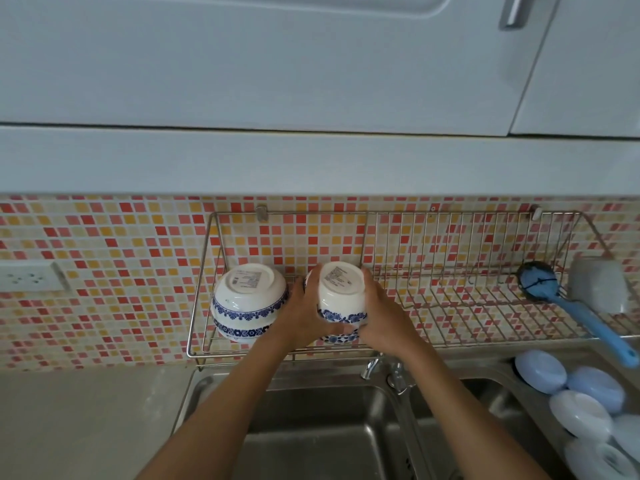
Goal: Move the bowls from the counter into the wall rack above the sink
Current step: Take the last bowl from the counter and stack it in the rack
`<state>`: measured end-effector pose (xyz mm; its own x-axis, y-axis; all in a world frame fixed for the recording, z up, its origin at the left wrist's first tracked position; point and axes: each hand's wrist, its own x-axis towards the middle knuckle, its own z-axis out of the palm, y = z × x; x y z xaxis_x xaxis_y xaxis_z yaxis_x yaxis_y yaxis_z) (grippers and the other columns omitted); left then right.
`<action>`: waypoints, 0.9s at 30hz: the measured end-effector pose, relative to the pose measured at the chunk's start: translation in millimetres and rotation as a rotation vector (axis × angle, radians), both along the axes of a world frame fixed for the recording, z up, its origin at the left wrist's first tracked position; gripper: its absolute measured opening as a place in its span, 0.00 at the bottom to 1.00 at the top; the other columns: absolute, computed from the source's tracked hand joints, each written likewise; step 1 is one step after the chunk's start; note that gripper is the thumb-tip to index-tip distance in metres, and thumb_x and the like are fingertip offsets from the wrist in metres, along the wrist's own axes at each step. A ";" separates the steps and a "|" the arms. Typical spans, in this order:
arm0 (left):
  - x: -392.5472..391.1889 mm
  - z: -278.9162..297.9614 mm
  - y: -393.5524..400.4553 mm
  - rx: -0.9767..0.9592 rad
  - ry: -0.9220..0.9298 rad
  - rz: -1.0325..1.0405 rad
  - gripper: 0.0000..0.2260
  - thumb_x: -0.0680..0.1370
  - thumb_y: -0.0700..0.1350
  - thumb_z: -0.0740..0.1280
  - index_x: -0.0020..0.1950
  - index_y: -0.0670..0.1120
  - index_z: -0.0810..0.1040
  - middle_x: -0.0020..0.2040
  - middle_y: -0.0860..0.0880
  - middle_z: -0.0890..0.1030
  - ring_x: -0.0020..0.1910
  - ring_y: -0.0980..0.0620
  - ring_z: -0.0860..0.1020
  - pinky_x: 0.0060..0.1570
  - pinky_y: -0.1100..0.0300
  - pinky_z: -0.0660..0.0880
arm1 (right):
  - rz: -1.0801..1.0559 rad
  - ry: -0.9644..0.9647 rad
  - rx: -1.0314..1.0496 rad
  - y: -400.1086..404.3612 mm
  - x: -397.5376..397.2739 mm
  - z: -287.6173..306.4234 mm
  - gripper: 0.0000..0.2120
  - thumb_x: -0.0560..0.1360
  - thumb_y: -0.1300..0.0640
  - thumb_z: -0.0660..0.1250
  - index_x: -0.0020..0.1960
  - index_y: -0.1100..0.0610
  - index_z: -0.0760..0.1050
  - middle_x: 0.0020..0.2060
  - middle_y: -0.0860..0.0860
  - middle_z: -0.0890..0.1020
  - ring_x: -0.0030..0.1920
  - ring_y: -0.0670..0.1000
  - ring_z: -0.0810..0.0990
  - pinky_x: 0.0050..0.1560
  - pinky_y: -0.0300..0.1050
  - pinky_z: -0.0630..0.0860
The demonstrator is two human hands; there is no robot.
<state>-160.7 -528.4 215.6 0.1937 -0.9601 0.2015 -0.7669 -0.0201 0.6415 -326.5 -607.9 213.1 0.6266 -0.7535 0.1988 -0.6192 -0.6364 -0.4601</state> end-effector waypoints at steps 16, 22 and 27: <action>25.1 -28.7 92.2 0.000 -0.514 0.364 0.39 0.71 0.69 0.27 0.76 0.48 0.33 0.75 0.46 0.30 0.74 0.45 0.31 0.70 0.48 0.31 | -0.176 0.123 -0.412 76.4 -12.3 -52.1 0.38 0.76 0.28 0.46 0.80 0.46 0.44 0.79 0.47 0.49 0.78 0.55 0.50 0.75 0.61 0.45; 34.7 -37.4 97.2 -0.013 -0.545 0.310 0.36 0.74 0.65 0.28 0.76 0.46 0.34 0.76 0.44 0.32 0.75 0.44 0.32 0.73 0.50 0.35 | -0.191 0.259 -0.297 81.1 -9.6 -34.3 0.44 0.71 0.22 0.41 0.79 0.46 0.36 0.77 0.49 0.43 0.78 0.53 0.48 0.76 0.61 0.42; 34.1 -35.3 96.3 -0.015 -0.532 0.299 0.38 0.72 0.66 0.24 0.76 0.45 0.34 0.76 0.44 0.32 0.74 0.44 0.32 0.73 0.51 0.35 | -0.212 0.311 -0.244 84.3 -6.7 -26.6 0.45 0.70 0.23 0.40 0.78 0.45 0.33 0.78 0.48 0.43 0.79 0.53 0.45 0.75 0.62 0.39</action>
